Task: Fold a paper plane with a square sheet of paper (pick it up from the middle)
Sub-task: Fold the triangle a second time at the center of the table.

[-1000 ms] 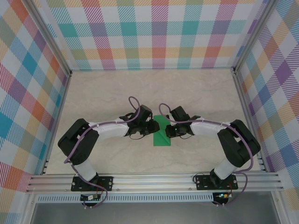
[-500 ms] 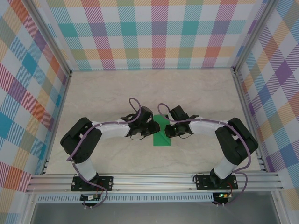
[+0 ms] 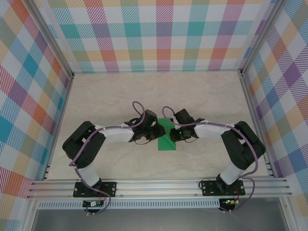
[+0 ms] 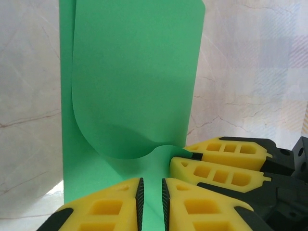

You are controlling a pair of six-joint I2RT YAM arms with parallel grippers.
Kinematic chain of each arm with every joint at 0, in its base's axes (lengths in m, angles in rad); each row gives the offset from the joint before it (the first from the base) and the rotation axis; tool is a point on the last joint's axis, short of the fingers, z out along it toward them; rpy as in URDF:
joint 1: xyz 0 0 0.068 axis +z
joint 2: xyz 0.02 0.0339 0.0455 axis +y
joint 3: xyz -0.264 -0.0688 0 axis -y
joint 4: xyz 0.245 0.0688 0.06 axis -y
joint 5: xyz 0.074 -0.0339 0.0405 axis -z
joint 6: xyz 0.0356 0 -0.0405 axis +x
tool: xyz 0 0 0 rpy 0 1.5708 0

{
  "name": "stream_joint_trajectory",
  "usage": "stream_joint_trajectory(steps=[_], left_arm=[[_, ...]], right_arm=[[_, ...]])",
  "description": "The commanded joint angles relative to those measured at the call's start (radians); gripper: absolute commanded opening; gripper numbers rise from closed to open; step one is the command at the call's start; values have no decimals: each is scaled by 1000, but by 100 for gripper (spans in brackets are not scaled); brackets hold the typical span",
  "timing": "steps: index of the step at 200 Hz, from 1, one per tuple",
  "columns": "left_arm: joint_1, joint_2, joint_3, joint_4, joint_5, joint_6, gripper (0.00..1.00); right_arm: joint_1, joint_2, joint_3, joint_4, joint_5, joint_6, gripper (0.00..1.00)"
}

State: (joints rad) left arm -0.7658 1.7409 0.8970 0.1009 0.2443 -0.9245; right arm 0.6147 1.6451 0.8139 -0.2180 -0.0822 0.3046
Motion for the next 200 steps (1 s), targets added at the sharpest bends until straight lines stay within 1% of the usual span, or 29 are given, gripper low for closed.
stream_joint_trajectory(steps=[1, 35, 86, 131, 177, 200], left_arm=[[-23, 19, -36, 91, 17, -65, 19], [-26, 43, -59, 180, 26, -106, 18], [-29, 50, -55, 206, 33, -108, 19], [-32, 60, -69, 234, 27, -138, 19], [-39, -9, -103, 194, -54, -145, 22], [-39, -5, -104, 216, -47, -154, 23]], right_arm=[[-6, 27, 18, -18, 15, -10, 15], [-6, 27, 19, -22, 16, -11, 15], [-6, 27, 19, -22, 16, -10, 15], [-6, 25, 19, -24, 19, -10, 15], [-5, 21, 19, -25, 21, -12, 15], [-6, 19, 21, -24, 21, -12, 14]])
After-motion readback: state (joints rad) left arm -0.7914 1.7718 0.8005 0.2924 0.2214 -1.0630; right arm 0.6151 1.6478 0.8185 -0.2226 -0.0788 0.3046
